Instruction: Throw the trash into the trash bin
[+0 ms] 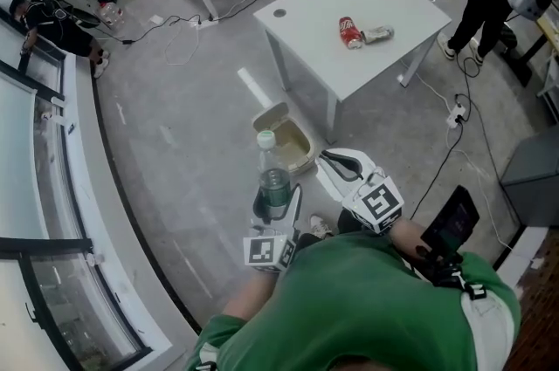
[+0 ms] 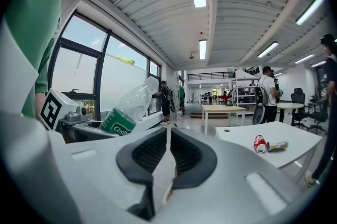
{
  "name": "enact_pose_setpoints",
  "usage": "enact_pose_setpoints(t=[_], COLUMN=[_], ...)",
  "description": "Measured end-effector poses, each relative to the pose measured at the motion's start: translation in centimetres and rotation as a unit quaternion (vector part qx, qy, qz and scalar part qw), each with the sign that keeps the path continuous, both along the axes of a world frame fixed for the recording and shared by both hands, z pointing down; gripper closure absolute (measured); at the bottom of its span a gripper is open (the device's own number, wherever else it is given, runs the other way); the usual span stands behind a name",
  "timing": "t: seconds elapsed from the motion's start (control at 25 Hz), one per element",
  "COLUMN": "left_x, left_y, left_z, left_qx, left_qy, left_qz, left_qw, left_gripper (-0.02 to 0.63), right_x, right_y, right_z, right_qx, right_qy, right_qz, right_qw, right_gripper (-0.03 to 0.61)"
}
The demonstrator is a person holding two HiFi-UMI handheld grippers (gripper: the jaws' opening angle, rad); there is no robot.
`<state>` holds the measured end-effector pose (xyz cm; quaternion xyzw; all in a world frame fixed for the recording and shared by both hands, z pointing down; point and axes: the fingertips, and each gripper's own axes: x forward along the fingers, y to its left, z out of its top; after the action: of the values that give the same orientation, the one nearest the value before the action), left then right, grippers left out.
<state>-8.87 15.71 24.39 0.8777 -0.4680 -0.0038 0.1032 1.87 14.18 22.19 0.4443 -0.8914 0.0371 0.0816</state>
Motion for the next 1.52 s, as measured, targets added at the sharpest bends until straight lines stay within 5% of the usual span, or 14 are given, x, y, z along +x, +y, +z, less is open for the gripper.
enact_pose_setpoints(t=[0.8,1.04,1.52], left_x=[1.9,2.4,3.3], left_y=[-10.2,-11.2,-14.4], left_z=[8.4,13.7,22.8], left_qx=[-0.087,-0.161,-0.247], left_qy=[-0.057,-0.082,-0.122], left_qz=[-0.052,-0.065,-0.088], left_qw=[0.9932,0.9814,0.9572], left_gripper=[0.276,0.276,0.275], right_x=[2.1,2.3,2.0], right_y=[-13.3,-15.6,-19.0], right_z=[5.3,9.9,19.4], right_qx=[-0.048,-0.095,-0.158], right_qy=[0.001,0.009,0.033], right_qz=[-0.062,-0.089,-0.134], right_qw=[0.997,0.991,0.978], right_gripper=[0.551,0.551,0.551])
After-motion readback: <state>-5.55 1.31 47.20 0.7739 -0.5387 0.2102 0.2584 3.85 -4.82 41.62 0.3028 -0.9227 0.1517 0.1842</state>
